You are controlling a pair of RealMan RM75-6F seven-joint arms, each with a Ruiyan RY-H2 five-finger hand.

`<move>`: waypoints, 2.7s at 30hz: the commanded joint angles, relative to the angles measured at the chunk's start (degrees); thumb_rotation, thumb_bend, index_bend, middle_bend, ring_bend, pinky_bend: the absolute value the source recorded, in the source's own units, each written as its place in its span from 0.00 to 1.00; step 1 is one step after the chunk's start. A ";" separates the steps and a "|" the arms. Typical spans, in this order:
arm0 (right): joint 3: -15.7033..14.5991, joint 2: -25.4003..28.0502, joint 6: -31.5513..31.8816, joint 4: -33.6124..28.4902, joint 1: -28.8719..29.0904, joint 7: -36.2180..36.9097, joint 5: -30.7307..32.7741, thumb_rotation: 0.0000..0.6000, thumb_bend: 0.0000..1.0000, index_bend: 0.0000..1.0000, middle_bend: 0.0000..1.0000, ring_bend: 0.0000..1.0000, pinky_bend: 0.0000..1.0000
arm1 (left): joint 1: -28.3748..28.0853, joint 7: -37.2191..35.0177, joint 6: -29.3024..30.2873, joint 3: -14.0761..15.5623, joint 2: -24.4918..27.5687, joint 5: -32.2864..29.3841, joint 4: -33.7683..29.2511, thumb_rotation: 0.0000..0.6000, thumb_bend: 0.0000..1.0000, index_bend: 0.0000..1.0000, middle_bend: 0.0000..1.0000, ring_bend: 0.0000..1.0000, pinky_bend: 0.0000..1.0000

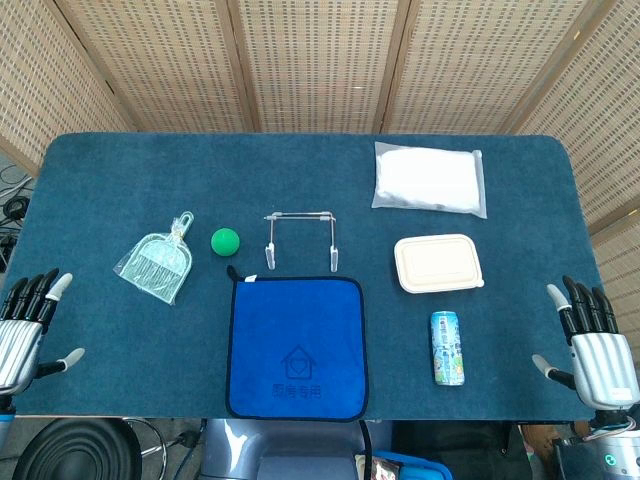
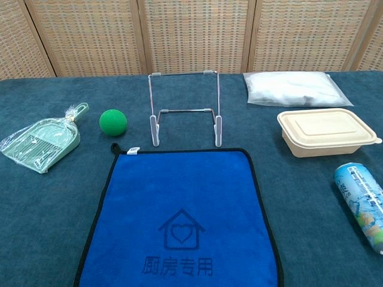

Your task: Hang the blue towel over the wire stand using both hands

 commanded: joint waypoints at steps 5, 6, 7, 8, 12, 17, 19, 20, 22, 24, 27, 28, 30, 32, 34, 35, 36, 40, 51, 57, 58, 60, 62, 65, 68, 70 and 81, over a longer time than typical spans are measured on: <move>-0.80 0.07 -0.64 -1.08 0.37 -0.28 -1.31 1.00 0.00 0.03 0.00 0.00 0.00 | 0.21 0.00 0.47 0.20 0.08 0.46 -0.49 1.00 0.00 0.00 0.00 0.00 0.00; -0.96 0.07 -0.77 -1.25 0.49 -0.20 -1.67 1.00 0.00 0.03 0.00 0.00 0.00 | 0.23 -0.04 0.54 0.20 0.12 0.51 -0.54 1.00 0.00 0.00 0.00 0.00 0.00; -1.16 0.05 -0.97 -1.52 0.70 -0.16 -2.23 1.00 0.00 0.03 0.00 0.00 0.00 | 0.25 -0.13 0.60 0.18 0.14 0.50 -0.57 1.00 0.00 0.00 0.00 0.00 0.00; -1.35 -0.04 -1.22 -1.84 1.02 -0.19 -2.94 1.00 0.00 0.03 0.00 0.00 0.00 | 0.23 -0.16 0.61 0.12 0.13 0.47 -0.63 1.00 0.00 0.00 0.00 0.00 0.00; -2.56 -0.44 -4.51 -3.28 4.46 -1.74 -8.68 1.00 0.00 0.04 0.00 0.00 0.00 | 0.01 -0.22 0.14 -0.13 0.12 -0.08 -0.73 1.00 0.00 0.00 0.00 0.00 0.00; -2.19 -2.06 -15.36 -7.60 13.18 -4.40 -13.81 1.00 0.00 0.07 0.00 0.00 0.00 | 0.01 -0.60 -0.14 -0.54 0.54 -1.18 -1.24 1.00 0.00 0.00 0.00 0.00 0.00; -1.73 -3.15 -19.14 -8.88 15.58 -5.53 -13.39 1.00 0.00 0.08 0.00 0.00 0.00 | 0.10 -0.75 -0.03 -0.72 0.68 -1.57 -1.42 1.00 0.00 0.00 0.00 0.00 0.00; -1.27 -3.94 -21.49 -9.57 17.00 -6.58 -12.65 1.00 0.00 0.09 0.00 0.00 0.00 | 0.11 -0.89 -0.02 -0.82 0.75 -1.75 -1.51 1.00 0.00 0.00 0.00 0.00 0.00; -0.55 -5.46 -24.77 -10.05 19.19 -8.59 -11.95 1.00 0.00 0.11 0.00 0.00 0.00 | 0.11 -1.09 0.08 -0.95 0.83 -1.83 -1.47 1.00 0.00 0.00 0.00 0.00 0.00; 0.22 -7.41 -27.36 -9.73 21.22 -10.66 -11.51 1.00 0.00 0.13 0.00 0.00 0.00 | 0.13 -1.19 0.07 -0.99 0.81 -1.94 -1.31 1.00 0.00 0.00 0.00 0.00 0.00; 1.31 -10.87 -31.64 -8.64 24.18 -13.35 -9.67 1.00 0.00 0.17 0.00 0.00 0.00 | 0.19 -1.33 -0.09 -0.88 0.83 -2.07 -1.22 1.00 0.00 0.00 0.00 0.00 0.00; 1.70 -12.11 -33.25 -8.34 25.17 -14.13 -8.66 1.00 0.00 0.18 0.00 0.00 0.00 | 0.23 -1.21 -0.07 -0.82 0.85 -2.03 -1.32 1.00 0.00 0.00 0.00 0.00 0.00; 2.20 -13.82 -34.91 -7.86 26.48 -15.00 -7.56 1.00 0.00 0.18 0.00 0.00 0.00 | 0.25 -1.10 -0.01 -0.75 0.90 -1.84 -1.52 1.00 0.00 0.00 0.00 0.00 0.00; 2.61 -15.54 -35.82 -7.05 27.64 -15.63 -7.02 1.00 0.00 0.20 0.01 0.00 0.00 | 0.26 -1.01 0.06 -0.65 0.92 -1.59 -1.72 1.00 0.00 0.00 0.00 0.00 0.00; 2.91 -17.21 -36.34 -6.00 28.73 -16.07 -6.92 1.00 0.00 0.21 0.02 0.00 0.00 | 0.29 -0.90 0.15 -0.51 0.94 -1.27 -1.87 1.00 0.00 0.00 0.00 0.00 0.00; 3.07 -18.22 -36.51 -5.29 29.32 -16.26 -6.87 1.00 0.00 0.22 0.02 0.00 0.00 | 0.31 -0.80 0.22 -0.42 0.93 -1.08 -1.94 1.00 0.00 0.00 0.00 0.00 0.00; 3.17 -18.85 -36.66 -4.78 29.71 -16.41 -6.83 1.00 0.00 0.22 0.02 0.00 0.00 | 0.34 -0.75 0.26 -0.36 0.93 -0.97 -1.99 1.00 0.00 0.00 0.00 0.00 0.00; 4.01 -22.18 -38.03 -1.43 32.34 -18.60 -6.30 1.00 0.00 0.24 0.03 0.00 0.00 | 0.31 -0.11 0.24 -0.09 0.75 -0.41 -2.27 1.00 0.00 0.00 0.00 0.00 0.00; 4.07 -25.23 -38.67 8.53 36.31 -21.26 -6.13 1.00 0.00 0.25 0.04 0.00 0.00 | -0.20 0.21 -1.14 -0.47 0.42 -1.80 -2.17 1.00 0.00 0.00 0.00 0.00 0.00; 1.51 -24.17 -37.44 12.65 37.39 -20.02 -8.31 1.00 0.00 0.26 0.05 0.00 0.00 | -0.49 0.27 -1.77 -0.62 0.35 -2.32 -2.08 1.00 0.00 0.00 0.00 0.00 0.00; 0.97 -24.01 -37.12 13.36 37.45 -19.79 -8.80 1.00 0.00 0.26 0.05 0.00 0.00 | -0.53 0.31 -1.85 -0.64 0.33 -2.41 -2.04 1.00 0.00 0.00 0.00 0.00 0.00; -0.01 -23.86 -36.42 14.64 37.52 -19.05 -9.56 1.00 0.00 0.26 0.05 0.00 0.00 | -0.61 0.36 -2.04 -0.70 0.28 -2.59 -2.03 1.00 0.00 0.00 0.00 0.00 0.00; -1.01 -23.80 -35.83 15.74 37.42 -18.12 -10.03 1.00 0.00 0.26 0.05 0.00 0.00 | -0.70 0.33 -2.25 -0.73 0.29 -2.75 -2.04 1.00 0.00 0.00 0.00 0.00 0.00; -2.37 -23.89 -34.61 17.15 37.33 -16.66 -10.96 1.00 0.00 0.26 0.05 0.00 0.00 | -0.78 0.29 -2.37 -0.76 0.32 -2.83 -2.01 1.00 0.00 0.00 0.00 0.00 0.00; -3.52 -24.29 -33.52 18.72 37.33 -15.45 -11.66 1.00 0.00 0.26 0.05 0.00 0.00 | -0.87 0.18 -2.60 -0.76 0.37 -2.97 -2.04 1.00 0.00 0.00 0.00 0.00 0.00; -4.30 -24.64 -33.01 19.87 37.41 -15.15 -12.36 1.00 0.00 0.26 0.05 0.00 0.00 | -0.93 0.16 -2.78 -0.67 0.43 -2.94 -2.09 1.00 0.00 0.00 0.00 0.00 0.00; -6.98 -26.60 -29.72 23.99 36.93 -10.96 -13.53 1.00 0.00 0.26 0.05 0.00 0.00 | -1.08 0.38 -3.18 -0.58 0.40 -3.23 -2.30 1.00 0.00 0.00 0.00 0.00 0.00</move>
